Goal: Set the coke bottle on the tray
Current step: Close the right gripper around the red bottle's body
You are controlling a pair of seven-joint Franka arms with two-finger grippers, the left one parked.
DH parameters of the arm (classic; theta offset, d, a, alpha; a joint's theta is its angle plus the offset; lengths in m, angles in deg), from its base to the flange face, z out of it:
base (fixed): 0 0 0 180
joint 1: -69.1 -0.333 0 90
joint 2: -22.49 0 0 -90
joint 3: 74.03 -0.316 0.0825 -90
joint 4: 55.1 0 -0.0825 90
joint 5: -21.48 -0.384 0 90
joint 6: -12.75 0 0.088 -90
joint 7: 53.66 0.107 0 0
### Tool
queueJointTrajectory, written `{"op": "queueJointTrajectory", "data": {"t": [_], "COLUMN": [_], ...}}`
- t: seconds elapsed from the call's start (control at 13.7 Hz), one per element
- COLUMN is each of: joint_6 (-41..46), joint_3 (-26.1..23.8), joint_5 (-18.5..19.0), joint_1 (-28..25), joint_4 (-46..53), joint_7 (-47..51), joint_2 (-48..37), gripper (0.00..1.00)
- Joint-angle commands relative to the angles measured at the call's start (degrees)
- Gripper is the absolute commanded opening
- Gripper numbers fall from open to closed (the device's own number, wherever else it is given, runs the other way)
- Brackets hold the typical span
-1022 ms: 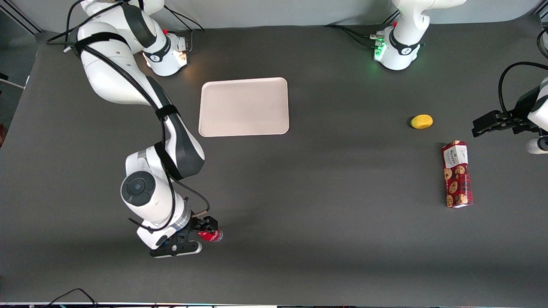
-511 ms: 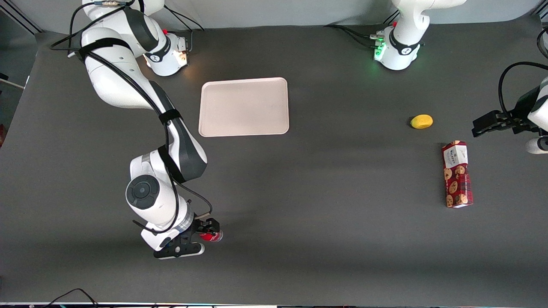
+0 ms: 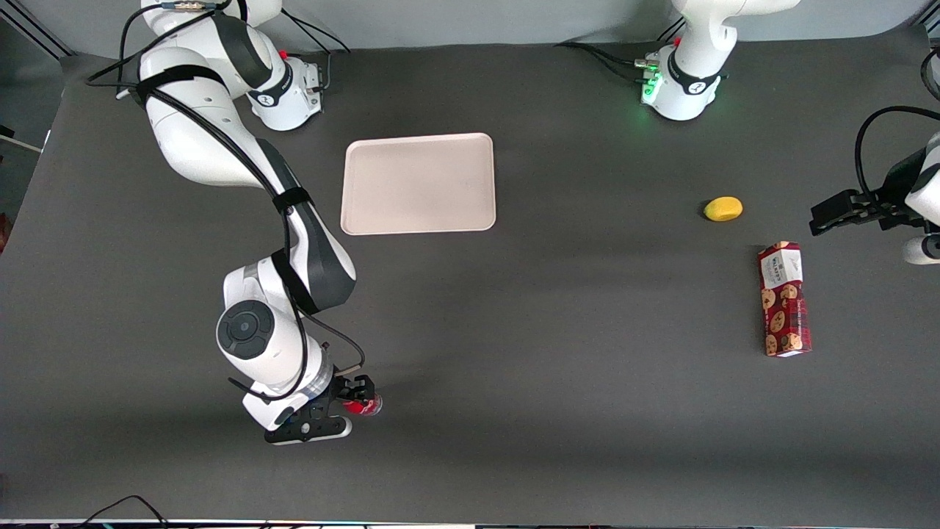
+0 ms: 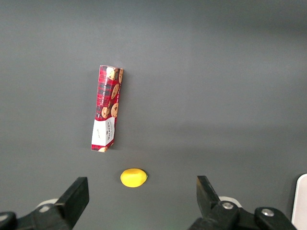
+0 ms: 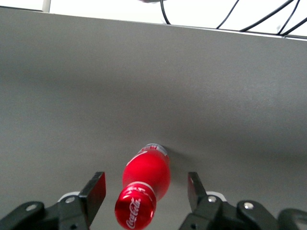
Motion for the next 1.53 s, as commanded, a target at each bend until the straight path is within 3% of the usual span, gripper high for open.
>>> {"op": "queueJointTrajectory", "data": {"t": [0.0,0.29,0.66,1.02,1.46], "joint_6": [0.39,0.31,0.30,1.00,16.01], "joint_3": [-0.38,-0.38,-0.38,-0.38,-1.43], "joint_5": [-0.20,-0.82,-0.91,-0.91,-1.26], "joint_1": [-0.09,-0.18,0.00,0.08,0.08], "joint_4": [-0.05,-0.23,-0.23,-0.49,-0.49], "joint_7": [0.09,0.09,-0.35,-0.96,-1.23], "joint_2": [0.02,0.11,0.11,-0.85,-9.89], "gripper": [0.75,0.52,0.00,0.00,0.00]}}
